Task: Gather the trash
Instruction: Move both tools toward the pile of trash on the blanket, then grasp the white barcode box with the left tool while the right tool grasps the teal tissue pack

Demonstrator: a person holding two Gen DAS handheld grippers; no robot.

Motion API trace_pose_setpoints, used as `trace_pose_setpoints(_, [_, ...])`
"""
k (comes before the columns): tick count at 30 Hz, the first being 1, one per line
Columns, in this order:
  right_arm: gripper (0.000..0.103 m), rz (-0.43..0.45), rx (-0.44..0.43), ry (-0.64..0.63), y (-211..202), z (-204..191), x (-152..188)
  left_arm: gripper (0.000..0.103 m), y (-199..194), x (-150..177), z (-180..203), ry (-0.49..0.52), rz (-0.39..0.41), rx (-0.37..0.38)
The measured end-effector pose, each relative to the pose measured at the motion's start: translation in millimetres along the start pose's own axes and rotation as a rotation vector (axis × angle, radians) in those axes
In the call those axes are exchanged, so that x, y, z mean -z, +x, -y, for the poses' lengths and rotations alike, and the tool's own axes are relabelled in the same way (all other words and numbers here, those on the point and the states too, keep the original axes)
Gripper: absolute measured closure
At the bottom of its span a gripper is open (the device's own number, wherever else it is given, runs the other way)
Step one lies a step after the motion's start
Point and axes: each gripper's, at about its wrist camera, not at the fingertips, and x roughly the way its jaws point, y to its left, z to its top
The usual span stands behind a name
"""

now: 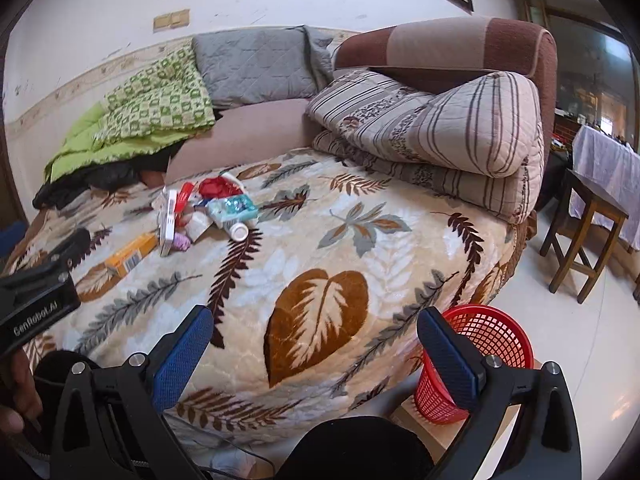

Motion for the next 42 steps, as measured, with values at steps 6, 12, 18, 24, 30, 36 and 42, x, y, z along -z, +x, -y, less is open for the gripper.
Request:
trace_pose_setpoints(6, [0.0,-0.002,0.009,-0.034,3.7,-6.3,1.0,0.0,4.7,1.3,-2.9,-0.006,-0.013,0.0])
trace_pose_setpoints(12, [0.0,-0.019,0.008,-0.085,11.2,-16.8,4.2,0.0,14.1,3.1,-7.3,-0.02,-0.035,0.005])
trace_pose_setpoints(18, [0.0,-0.035,0.013,-0.108,20.7,-19.4,5.2,0.0,25.0,5.1,-6.8,-0.024,-0.059,0.012])
trace_pose_setpoints(24, [0.0,-0.057,0.016,-0.123,33.0,-20.8,3.5,0.0,45.0,3.0,-11.0,-0.041,-0.101,0.039])
trace_pose_setpoints(30, [0.0,-0.08,-0.069,-0.12,47.7,-16.1,-12.3,0.0,84.1,-6.5,-37.8,-0.15,-0.2,0.113])
trace_pose_setpoints(36, [0.016,-0.188,-0.244,-0.039,86.5,-6.0,-39.6,0.052,147.9,-5.8,-58.9,-0.273,-0.397,0.175])
trace_pose_setpoints(42, [0.033,-0.247,-0.349,-0.02,128.9,-23.8,-67.2,0.054,217.0,-6.1,-65.6,-0.453,-0.563,0.342])
